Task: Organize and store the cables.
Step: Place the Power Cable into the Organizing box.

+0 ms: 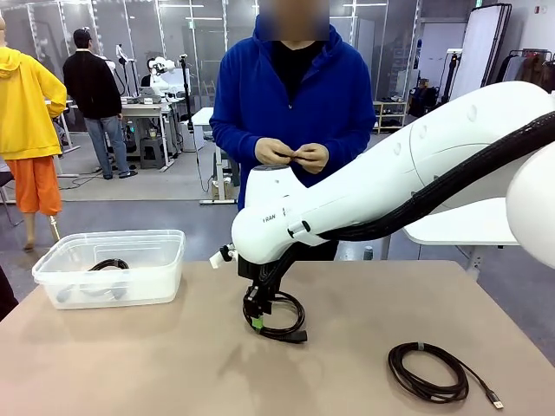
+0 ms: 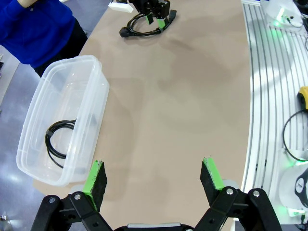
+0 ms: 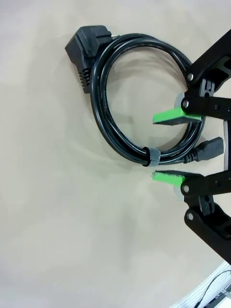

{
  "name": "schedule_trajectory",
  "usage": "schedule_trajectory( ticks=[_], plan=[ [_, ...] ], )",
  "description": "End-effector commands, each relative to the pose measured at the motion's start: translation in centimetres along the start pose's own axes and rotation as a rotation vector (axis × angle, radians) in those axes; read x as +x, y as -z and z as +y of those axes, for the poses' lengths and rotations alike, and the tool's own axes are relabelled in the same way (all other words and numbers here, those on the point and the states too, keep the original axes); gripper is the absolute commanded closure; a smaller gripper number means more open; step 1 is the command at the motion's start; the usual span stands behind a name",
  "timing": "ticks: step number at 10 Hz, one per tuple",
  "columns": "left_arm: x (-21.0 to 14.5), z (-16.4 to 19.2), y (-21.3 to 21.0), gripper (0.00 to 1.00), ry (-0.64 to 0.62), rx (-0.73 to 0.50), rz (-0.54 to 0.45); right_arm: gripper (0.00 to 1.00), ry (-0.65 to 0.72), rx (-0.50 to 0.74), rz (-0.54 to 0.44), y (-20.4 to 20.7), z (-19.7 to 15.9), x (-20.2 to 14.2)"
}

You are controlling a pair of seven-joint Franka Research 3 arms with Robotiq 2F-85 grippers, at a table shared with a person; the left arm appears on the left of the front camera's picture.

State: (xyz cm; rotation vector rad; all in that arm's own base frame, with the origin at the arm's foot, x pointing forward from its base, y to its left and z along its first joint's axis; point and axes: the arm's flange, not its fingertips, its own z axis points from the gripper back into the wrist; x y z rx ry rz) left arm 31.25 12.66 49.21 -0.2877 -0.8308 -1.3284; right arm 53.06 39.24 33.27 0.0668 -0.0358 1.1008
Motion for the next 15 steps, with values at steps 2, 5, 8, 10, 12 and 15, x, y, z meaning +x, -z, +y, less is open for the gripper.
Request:
schedule_trajectory(
  ticks=[2, 5, 8, 10, 12, 15],
  plan=[
    [0.0, -0.2, 0.0, 0.01, 0.012, 0.001, -0.022, 0.08, 0.013, 0.014, -0.058, -1.8, -0.5, -1.6],
    [0.0, -0.2, 0.0, 0.01, 0.012, 0.001, -0.022, 0.00, 0.027, 0.025, -0.162, -6.5, -1.8, -5.9],
    [0.0, -0.2, 0.0, 0.01, 0.012, 0.001, -0.022, 0.00, 0.024, 0.061, -0.345, -10.6, -3.8, -15.8],
    [0.0, -0.2, 0.0, 0.01, 0.012, 0.001, -0.022, 0.00, 0.022, 0.001, -0.436, -12.1, -4.4, -21.5],
    [0.0, -0.2, 0.0, 0.01, 0.012, 0.001, -0.022, 0.00, 0.034, -0.057, -0.510, -13.5, -5.0, -28.0],
    [0.0, -0.2, 0.0, 0.01, 0.012, 0.001, -0.022, 0.00, 0.080, -0.076, -0.616, -16.4, -7.3, -38.1]
  ],
)
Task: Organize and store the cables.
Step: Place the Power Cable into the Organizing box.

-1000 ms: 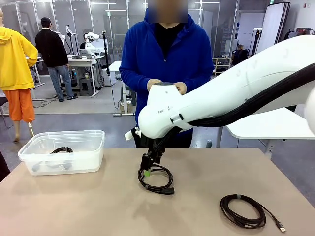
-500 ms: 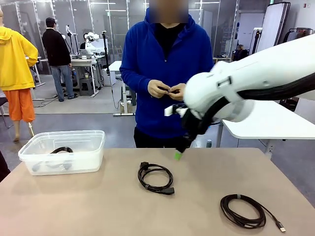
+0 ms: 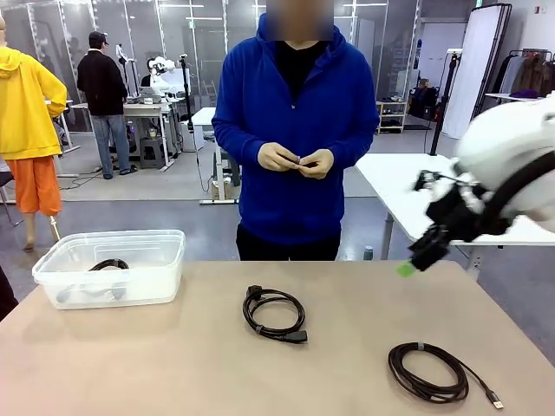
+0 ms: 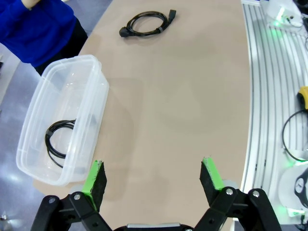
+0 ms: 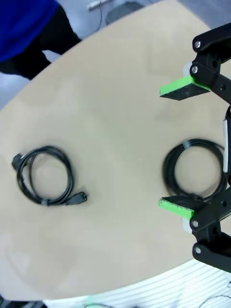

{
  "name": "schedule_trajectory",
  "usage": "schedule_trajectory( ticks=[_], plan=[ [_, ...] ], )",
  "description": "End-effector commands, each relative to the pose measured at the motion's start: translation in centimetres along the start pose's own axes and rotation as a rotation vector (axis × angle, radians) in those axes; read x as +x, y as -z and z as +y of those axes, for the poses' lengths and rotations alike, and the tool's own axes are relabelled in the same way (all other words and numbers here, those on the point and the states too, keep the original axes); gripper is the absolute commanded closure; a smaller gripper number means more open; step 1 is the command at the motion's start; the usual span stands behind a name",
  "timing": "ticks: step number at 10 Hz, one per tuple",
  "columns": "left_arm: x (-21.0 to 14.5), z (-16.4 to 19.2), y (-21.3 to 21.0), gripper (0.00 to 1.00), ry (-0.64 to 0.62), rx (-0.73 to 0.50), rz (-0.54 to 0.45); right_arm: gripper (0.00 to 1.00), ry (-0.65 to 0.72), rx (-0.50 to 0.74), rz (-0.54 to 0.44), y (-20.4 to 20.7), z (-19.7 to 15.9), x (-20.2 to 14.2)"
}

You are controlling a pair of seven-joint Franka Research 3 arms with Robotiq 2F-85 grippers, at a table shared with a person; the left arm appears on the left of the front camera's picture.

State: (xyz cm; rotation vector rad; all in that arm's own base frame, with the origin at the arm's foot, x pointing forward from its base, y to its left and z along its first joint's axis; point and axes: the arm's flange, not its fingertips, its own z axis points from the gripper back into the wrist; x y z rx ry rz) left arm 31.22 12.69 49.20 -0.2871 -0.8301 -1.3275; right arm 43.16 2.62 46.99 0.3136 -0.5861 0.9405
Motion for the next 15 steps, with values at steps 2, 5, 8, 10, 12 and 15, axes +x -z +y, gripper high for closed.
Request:
schedule_trajectory(
  ticks=[2, 5, 8, 10, 12, 15],
  plan=[
    [0.1, -0.2, 0.1, 0.01, 0.013, 0.001, -0.023, 0.00, 0.018, -0.068, -0.103, -5.1, -2.2, -6.3],
    [0.1, -0.2, 0.1, 0.01, 0.013, 0.001, -0.023, 0.00, -0.058, -0.030, -0.202, -8.4, -3.2, -13.7],
    [0.1, -0.2, 0.1, 0.01, 0.013, 0.001, -0.023, 0.00, -0.071, 0.068, -0.330, -8.1, -4.5, -21.9],
    [0.1, -0.2, 0.1, 0.01, 0.013, 0.001, -0.023, 0.00, -0.087, 0.057, -0.533, -6.9, -5.3, -23.9],
    [0.1, -0.2, 0.1, 0.01, 0.013, 0.001, -0.023, 0.00, -0.065, 0.037, -0.421, -8.1, -3.4, -23.6],
    [0.1, -0.2, 0.1, 0.01, 0.013, 0.001, -0.023, 0.00, -0.065, 0.037, -0.421, -8.1, -3.4, -23.6]
  ],
)
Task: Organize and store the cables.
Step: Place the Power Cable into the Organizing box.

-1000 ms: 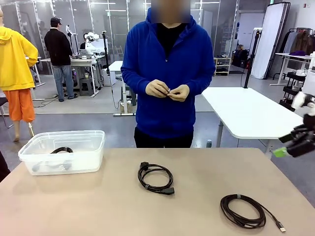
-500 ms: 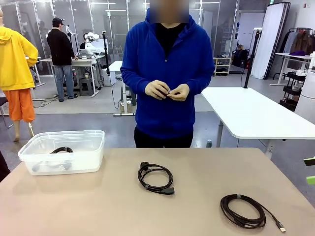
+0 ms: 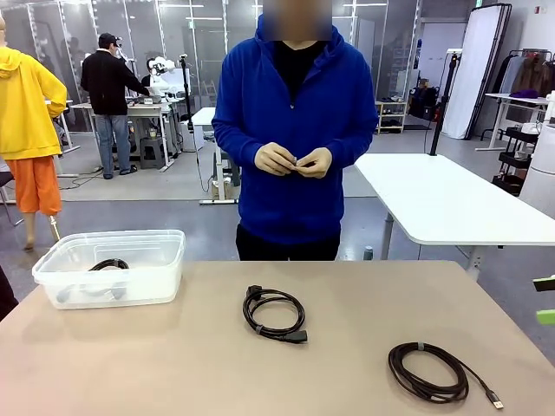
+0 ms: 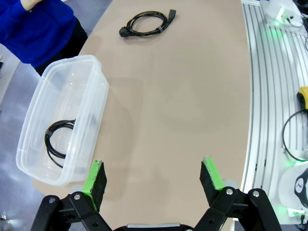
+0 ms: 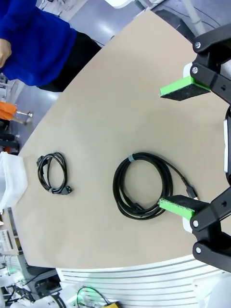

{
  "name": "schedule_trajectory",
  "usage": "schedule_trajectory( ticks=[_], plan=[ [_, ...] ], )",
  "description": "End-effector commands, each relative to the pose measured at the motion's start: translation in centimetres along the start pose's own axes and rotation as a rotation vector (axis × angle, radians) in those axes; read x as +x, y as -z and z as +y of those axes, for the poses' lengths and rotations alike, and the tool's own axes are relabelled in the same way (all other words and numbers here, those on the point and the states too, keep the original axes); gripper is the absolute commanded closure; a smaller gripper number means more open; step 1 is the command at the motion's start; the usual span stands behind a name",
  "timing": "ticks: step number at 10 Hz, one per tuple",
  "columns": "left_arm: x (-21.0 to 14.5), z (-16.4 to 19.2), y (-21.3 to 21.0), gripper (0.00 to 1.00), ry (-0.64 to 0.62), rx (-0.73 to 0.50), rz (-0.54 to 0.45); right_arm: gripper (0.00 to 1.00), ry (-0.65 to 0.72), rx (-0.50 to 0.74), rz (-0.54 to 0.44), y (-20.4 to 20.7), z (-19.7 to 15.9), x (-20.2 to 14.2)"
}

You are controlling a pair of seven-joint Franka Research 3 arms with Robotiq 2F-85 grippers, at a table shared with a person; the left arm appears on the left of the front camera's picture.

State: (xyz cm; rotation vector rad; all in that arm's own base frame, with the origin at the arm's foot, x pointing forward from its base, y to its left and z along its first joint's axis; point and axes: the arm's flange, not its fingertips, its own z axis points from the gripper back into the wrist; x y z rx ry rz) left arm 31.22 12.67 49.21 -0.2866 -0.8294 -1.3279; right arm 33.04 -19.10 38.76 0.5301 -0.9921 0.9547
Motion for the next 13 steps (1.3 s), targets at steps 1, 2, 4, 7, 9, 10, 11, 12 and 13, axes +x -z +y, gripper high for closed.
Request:
schedule_trajectory(
  ticks=[1, 2, 4, 7, 9, 10, 11, 12, 13],
  plan=[
    [0.1, -0.1, 0.1, 0.01, 0.013, 0.001, -0.024, 0.00, 0.010, 0.011, 0.017, -0.4, 0.4, 0.5],
    [0.1, -0.1, 0.1, 0.01, 0.013, 0.001, -0.024, 0.00, 0.010, 0.011, 0.017, -0.4, 0.4, 0.5],
    [1.9, -1.3, 0.5, 0.01, 0.094, -0.032, 0.036, 0.00, 0.010, 0.011, 0.017, -0.4, 0.4, 0.5],
    [12.8, -0.1, 9.8, 0.01, 0.272, -0.204, 0.038, 0.00, 0.010, 0.011, 0.017, -0.4, 0.4, 0.5],
    [20.1, 0.4, 16.7, 0.01, 0.382, -0.323, 0.146, 0.00, 0.010, 0.011, 0.017, -0.4, 0.4, 0.5],
    [22.2, -0.1, 18.8, 0.01, 0.376, -0.368, 0.130, 0.00, 0.010, 0.011, 0.017, -0.4, 0.4, 0.5],
    [24.0, -0.7, 20.9, 0.01, 0.351, -0.388, 0.150, 0.00, 0.010, 0.011, 0.017, -0.4, 0.4, 0.5],
    [25.3, -0.6, 23.3, 0.01, 0.334, -0.376, 0.199, 0.00, 0.010, 0.011, 0.017, -0.4, 0.4, 0.5],
    [26.4, -0.6, 25.0, 0.01, 0.283, -0.387, 0.196, 0.00, 0.010, 0.011, 0.017, -0.4, 0.4, 0.5]
  ],
)
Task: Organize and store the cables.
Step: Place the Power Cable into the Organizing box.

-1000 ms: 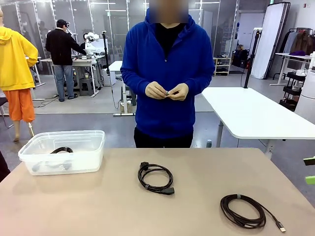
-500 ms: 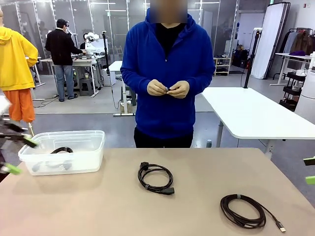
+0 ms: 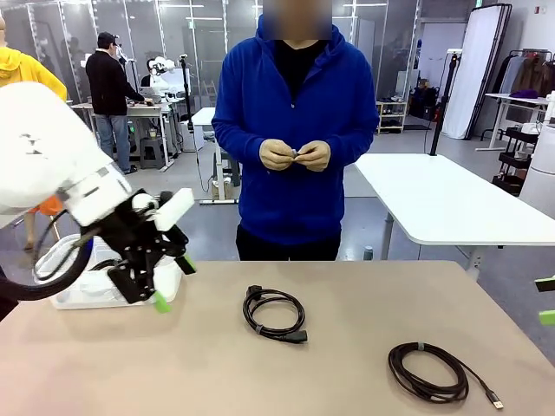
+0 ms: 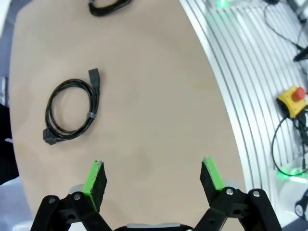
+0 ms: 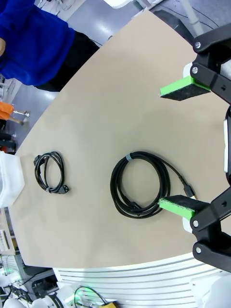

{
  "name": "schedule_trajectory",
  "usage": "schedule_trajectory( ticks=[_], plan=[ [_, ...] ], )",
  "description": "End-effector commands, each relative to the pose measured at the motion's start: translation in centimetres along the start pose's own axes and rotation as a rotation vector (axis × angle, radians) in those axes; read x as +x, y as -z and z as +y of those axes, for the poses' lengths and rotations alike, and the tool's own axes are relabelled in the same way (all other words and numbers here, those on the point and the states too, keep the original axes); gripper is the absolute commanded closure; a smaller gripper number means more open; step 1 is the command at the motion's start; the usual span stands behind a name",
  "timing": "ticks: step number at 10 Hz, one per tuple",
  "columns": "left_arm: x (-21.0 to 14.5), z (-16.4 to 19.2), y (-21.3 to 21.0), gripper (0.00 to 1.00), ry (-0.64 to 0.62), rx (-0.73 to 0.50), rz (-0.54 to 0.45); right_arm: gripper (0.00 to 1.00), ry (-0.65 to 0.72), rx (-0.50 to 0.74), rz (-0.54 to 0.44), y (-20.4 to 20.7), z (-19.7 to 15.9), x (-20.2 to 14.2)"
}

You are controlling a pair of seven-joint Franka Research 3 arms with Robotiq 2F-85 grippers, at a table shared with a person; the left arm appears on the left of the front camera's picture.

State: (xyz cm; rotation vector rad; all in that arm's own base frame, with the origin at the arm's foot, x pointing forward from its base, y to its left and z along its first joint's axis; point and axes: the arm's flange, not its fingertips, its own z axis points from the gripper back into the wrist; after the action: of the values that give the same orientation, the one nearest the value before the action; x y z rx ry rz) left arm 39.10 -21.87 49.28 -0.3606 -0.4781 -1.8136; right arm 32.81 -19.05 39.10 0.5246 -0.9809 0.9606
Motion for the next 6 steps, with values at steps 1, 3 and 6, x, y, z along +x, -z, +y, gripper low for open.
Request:
schedule_trajectory(
  ticks=[1, 3, 6],
  plan=[
    [1.4, 1.9, 1.7, 0.01, -0.102, -0.022, 0.033, 0.00, 0.013, 0.008, 0.005, -0.1, 0.2, 0.2],
    [2.7, 3.6, 4.6, 0.01, -0.142, -0.030, 0.086, 0.00, 0.013, 0.008, 0.005, -0.1, 0.2, 0.2],
    [2.3, 2.8, 5.1, 0.01, -0.132, -0.051, 0.063, 0.00, 0.013, 0.008, 0.005, -0.1, 0.2, 0.2]
  ],
)
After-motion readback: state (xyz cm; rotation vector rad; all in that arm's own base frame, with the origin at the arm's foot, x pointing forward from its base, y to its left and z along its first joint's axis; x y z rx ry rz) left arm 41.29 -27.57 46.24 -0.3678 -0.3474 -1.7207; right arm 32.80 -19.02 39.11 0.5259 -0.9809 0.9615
